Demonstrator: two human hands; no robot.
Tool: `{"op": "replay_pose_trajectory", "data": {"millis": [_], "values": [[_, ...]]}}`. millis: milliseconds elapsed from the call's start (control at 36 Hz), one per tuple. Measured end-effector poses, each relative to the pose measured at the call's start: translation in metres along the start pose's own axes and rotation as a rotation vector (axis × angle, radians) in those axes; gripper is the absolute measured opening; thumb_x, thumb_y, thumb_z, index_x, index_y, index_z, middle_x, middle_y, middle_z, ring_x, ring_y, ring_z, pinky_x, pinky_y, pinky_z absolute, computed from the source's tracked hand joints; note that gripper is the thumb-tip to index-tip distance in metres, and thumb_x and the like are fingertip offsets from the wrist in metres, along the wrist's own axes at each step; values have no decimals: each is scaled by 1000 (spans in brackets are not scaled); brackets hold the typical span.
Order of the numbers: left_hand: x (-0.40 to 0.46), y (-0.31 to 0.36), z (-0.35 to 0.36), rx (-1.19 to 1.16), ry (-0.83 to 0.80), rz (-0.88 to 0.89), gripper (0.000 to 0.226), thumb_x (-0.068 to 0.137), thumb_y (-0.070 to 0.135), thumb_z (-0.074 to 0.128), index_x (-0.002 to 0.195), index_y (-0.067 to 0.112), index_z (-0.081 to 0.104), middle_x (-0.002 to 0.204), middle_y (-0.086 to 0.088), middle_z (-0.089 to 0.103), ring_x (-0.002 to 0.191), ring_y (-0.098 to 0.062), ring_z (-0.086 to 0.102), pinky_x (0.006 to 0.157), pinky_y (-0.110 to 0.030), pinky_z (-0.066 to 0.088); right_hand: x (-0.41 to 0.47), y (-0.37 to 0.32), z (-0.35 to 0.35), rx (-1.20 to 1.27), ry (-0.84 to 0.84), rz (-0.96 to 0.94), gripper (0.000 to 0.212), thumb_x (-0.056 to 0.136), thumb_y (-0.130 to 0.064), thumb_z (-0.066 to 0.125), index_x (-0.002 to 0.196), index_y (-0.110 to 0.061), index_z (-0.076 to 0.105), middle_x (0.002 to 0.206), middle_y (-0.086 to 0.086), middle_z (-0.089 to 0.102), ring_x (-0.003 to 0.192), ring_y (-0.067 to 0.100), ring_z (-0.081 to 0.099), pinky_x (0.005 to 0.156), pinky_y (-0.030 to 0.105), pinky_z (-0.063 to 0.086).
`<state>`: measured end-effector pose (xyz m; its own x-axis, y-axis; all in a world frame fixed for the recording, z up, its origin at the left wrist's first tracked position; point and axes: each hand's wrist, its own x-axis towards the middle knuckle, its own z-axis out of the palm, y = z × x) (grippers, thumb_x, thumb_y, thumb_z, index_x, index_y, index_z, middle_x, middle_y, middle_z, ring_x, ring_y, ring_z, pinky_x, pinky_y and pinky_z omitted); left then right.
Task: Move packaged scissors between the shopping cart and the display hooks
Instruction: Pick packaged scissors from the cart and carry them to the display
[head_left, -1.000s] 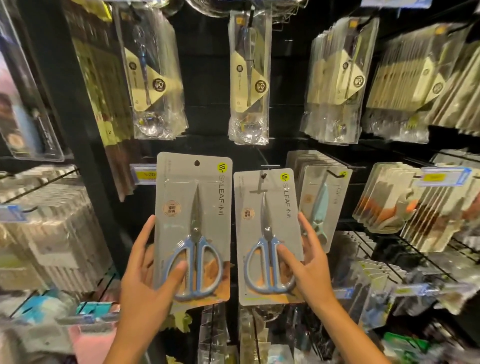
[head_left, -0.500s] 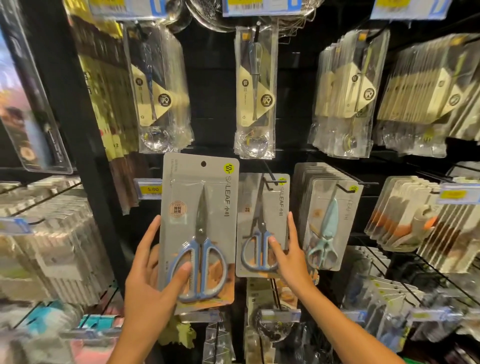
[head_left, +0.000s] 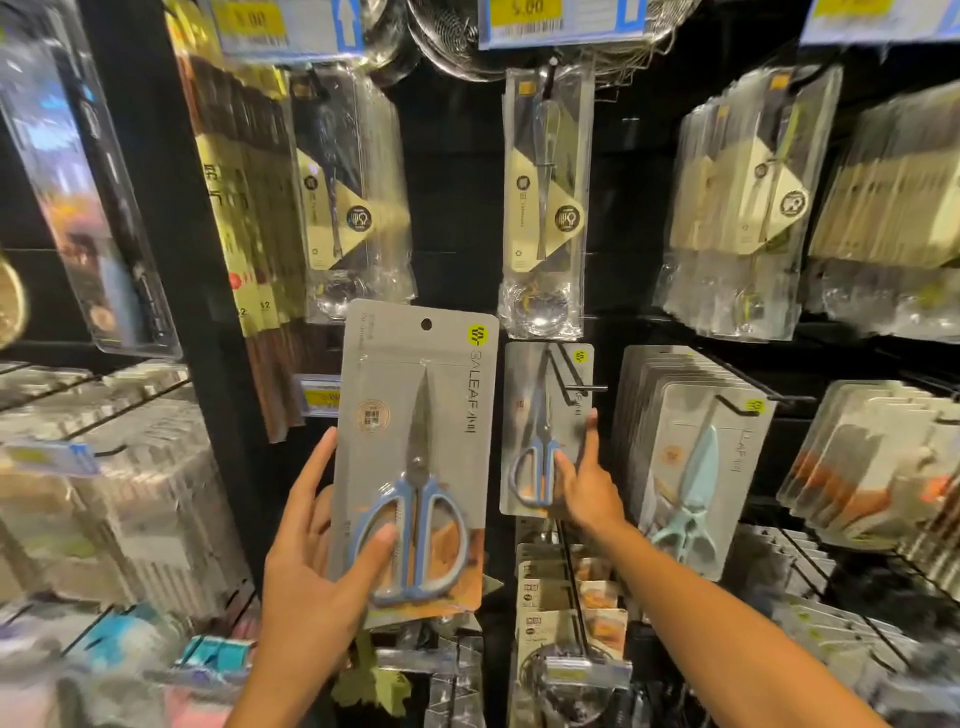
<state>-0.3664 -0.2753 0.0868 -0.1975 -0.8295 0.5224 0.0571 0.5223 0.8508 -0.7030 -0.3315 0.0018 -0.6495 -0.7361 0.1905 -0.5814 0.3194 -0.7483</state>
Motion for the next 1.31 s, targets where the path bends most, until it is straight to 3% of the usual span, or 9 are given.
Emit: {"op": "replay_pose_trajectory", "data": {"millis": [139, 250, 333, 444, 583, 750, 889, 1139, 1306], "values": [[0, -2, -2, 2, -8, -4, 85, 80, 14, 74, 150, 45, 36, 116, 28, 69, 109, 1, 67, 84, -10, 54, -16, -8, -2, 139, 31, -95, 81, 105, -35, 48, 156, -43, -15, 147, 20, 49, 114, 42, 61, 94, 53, 50], [-1, -6, -5, -16, -23, 1, 86, 81, 15, 75, 149, 50, 36, 126, 26, 66, 115, -3, 65, 89, -15, 55, -34, -10, 2, 244, 143, -84, 93, 101, -40, 57, 155, -42, -19, 168, 11, 6, 151, 38, 22, 116, 53, 29], [-2, -5, -6, -30, -34, 8, 86, 79, 18, 75, 149, 49, 35, 124, 33, 64, 116, 0, 64, 86, -12, 55, -56, -14, 1, 350, 149, -145, 88, 101, -37, 57, 155, -47, -12, 167, -1, 10, 152, 25, 21, 119, 48, 26], [-5, -7, -7, -58, -48, 23, 87, 79, 16, 74, 150, 46, 35, 124, 34, 64, 116, 2, 64, 88, -12, 53, -94, -29, -7, 477, 9, -242, 67, 102, -36, 53, 148, -59, 9, 146, -15, 46, 129, 6, 52, 112, 47, 44], [-14, -13, -4, -60, -81, 48, 89, 82, 11, 74, 153, 43, 31, 125, 29, 65, 117, -1, 64, 93, -18, 54, -150, -63, -34, 578, -177, -394, 55, 105, -25, 47, 154, -37, 25, 125, -10, 67, 115, 9, 66, 97, 24, 51], [-22, -24, 6, -102, -150, 54, 91, 85, 17, 79, 155, 44, 27, 139, 16, 61, 126, -11, 61, 102, -41, 54, -186, -80, -57, 579, -149, -452, 69, 103, -14, 56, 150, -54, 27, 112, 35, 59, 106, 59, 52, 95, 66, 46], [-25, -30, 15, -128, -269, 23, 95, 85, 28, 81, 155, 50, 20, 143, 17, 57, 130, -10, 58, 104, -37, 53, -195, -60, -65, 484, -69, -434, 69, 102, -13, 57, 149, -54, 29, 123, -8, 71, 116, 14, 67, 101, 44, 53], [-24, -44, 34, -37, -458, -37, 100, 83, 25, 78, 149, 64, 14, 150, 12, 50, 135, -9, 53, 108, -45, 50, -205, -26, -70, 459, -2, -299, 67, 100, -9, 57, 149, -47, 30, 115, -21, 72, 108, 4, 69, 91, 17, 54], [-18, -53, 51, 5, -541, -85, 100, 79, 35, 79, 146, 69, 13, 142, 18, 54, 129, -3, 56, 99, -35, 56, -200, -7, -75, 426, 19, -229, 67, 100, -10, 58, 149, -47, 31, 117, -17, 72, 108, 3, 69, 90, 20, 56]]}}
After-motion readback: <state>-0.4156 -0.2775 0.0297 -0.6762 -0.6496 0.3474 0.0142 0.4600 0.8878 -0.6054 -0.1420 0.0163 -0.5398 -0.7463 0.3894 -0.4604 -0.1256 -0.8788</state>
